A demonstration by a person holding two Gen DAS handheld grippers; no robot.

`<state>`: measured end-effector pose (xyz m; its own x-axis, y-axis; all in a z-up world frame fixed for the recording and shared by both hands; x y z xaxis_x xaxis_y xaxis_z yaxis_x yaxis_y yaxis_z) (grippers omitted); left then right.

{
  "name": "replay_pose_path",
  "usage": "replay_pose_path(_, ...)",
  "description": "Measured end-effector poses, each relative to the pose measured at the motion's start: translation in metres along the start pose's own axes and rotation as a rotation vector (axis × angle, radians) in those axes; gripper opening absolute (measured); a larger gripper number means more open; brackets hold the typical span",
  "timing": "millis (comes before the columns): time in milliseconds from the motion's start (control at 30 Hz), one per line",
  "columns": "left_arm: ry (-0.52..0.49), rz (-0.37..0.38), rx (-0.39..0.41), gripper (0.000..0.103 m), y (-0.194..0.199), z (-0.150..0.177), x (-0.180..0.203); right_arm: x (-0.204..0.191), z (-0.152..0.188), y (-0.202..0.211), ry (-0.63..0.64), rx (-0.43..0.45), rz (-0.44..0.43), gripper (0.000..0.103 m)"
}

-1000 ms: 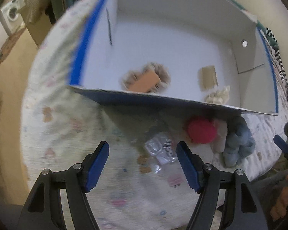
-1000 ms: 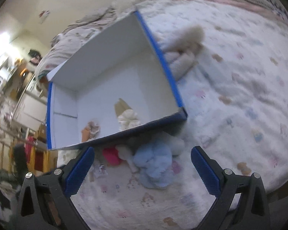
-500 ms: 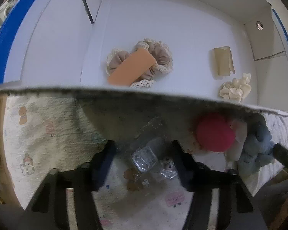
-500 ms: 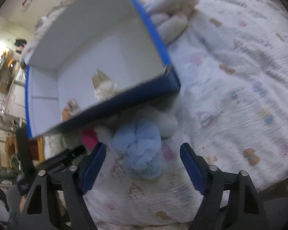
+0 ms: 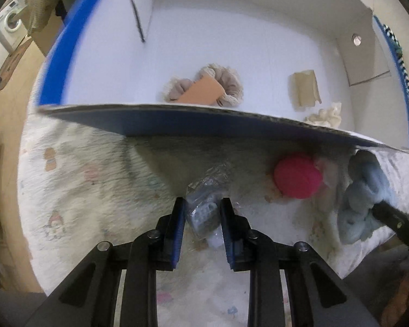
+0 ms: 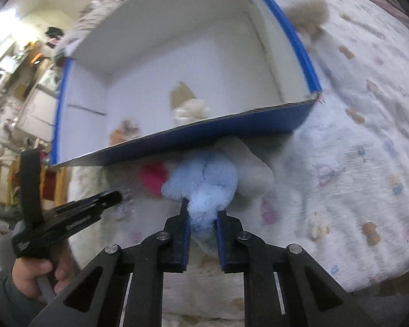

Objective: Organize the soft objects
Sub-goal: 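Grasp the clear plastic bag with the left tool while the right tool grasps the light-blue plush, then carry the bag and the blue plush over the box and lower them inside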

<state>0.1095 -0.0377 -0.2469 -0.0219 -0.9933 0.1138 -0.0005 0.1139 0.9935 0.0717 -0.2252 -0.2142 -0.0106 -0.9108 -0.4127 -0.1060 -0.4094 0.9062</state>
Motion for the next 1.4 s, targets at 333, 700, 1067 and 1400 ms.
replay_pose_path(333,0.020,-0.051,0.048,0.023,0.019,0.011,-0.025,-0.015,0.007,0.003,0.037,0.019,0.025,0.017)
replay_pose_path(700,-0.001,-0.078,0.104,0.023,0.040,0.009,-0.026,-0.047,0.016,0.013,0.102,0.077,-0.015,0.018)
replay_pose_path(1067,0.013,-0.073,0.159,0.023,0.066,0.024,-0.027,-0.053,0.024,0.031,0.115,0.111,-0.056,0.017)
replay_pose_path(1400,-0.003,-0.104,0.319,0.023,0.120,0.024,-0.013,-0.075,0.023,0.062,0.140,0.175,-0.139,0.018)
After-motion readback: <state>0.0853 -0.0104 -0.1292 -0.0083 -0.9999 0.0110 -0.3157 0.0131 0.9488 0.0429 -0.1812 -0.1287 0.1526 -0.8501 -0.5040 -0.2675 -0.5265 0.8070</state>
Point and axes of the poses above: each gripper's, at about its wrist camera, not at the fingertips, and y roughly against the way its jaws point, x to its right, z to its underside, the point moved 10 cm from there along -y, roughly the way its jaws point, and after that the axes turned 13 degrees about -x, right-handed, at the moved point
